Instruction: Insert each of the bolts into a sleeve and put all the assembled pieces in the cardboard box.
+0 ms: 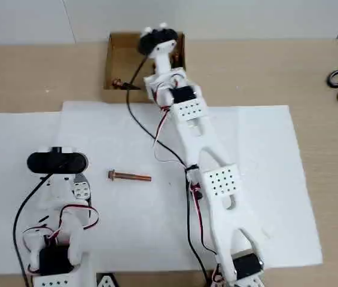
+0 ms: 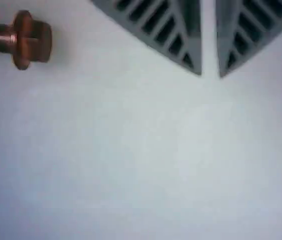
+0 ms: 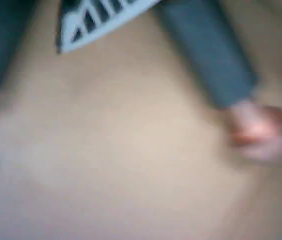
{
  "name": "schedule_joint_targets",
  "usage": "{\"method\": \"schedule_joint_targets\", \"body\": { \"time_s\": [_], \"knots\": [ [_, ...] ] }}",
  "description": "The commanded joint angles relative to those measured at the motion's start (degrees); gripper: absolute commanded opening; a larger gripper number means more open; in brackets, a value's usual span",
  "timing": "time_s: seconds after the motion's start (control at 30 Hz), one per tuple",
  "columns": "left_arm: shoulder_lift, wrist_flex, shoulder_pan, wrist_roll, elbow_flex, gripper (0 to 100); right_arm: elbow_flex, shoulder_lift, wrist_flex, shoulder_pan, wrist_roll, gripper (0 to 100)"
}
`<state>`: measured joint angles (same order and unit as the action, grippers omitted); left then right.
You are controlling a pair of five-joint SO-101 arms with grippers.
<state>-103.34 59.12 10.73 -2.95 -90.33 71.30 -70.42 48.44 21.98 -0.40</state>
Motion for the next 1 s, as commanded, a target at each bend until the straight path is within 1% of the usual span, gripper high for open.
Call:
{"method": "schedule_joint_targets", "body": {
  "time_s": [0.0, 0.07, 0.13, 0.23, 0.3, 0.43, 0.57, 0.67, 0.73, 0.87, 0.97],
  "knots": [
    [-0.5, -1.4, 0.3, 0.0, 0.3, 1, 1.1, 5.7, 1.4, 0.0, 0.5, 27.7],
    [-0.5, -1.4, 0.3, 0.1, 0.3, 1, 1.1, 8.2, 2.3, 0.0, 0.5, 27.7],
    [-0.5, -1.4, 0.3, 0.2, 0.3, 1, 1.1, 11.1, 5.6, 0.1, 0.5, 27.7],
    [-0.5, -1.4, 0.3, 0.3, 0.3, 1, 1.1, 14.9, 13.1, 1.4, 0.4, 27.7],
    [-0.5, -1.4, 0.3, 0.4, 0.3, 1, 1.1, 17.2, 17.8, 2.1, -0.7, 25.7],
    [-0.5, -1.4, 0.3, 0.4, 0.3, 1, 1.1, 21.4, 26.1, 3.2, -6.7, 14.8],
    [-0.5, -2.4, 0.4, 2.5, 0.4, 1, 1.1, 25.3, 35.8, 4.1, -8.1, 0.2],
    [-0.5, -3.5, 0.4, 3.3, 0.4, 1, 1.1, 27.8, 43.4, 4.2, -8.4, 1.8],
    [-0.5, -3.8, 0.4, 3.3, 0.3, 1, 1.1, 29.3, 47.3, 4.2, -8.4, 0.3],
    [-0.5, -3.8, 0.4, 3.5, 0.3, 1, 0.3, 32.0, 49.0, 3.7, -8.4, 0.2],
    [-0.5, -3.8, 0.4, 5.3, 0.3, 1, -3.3, 35.3, 49.2, 4.5, -8.4, 0.2]
  ]
}}
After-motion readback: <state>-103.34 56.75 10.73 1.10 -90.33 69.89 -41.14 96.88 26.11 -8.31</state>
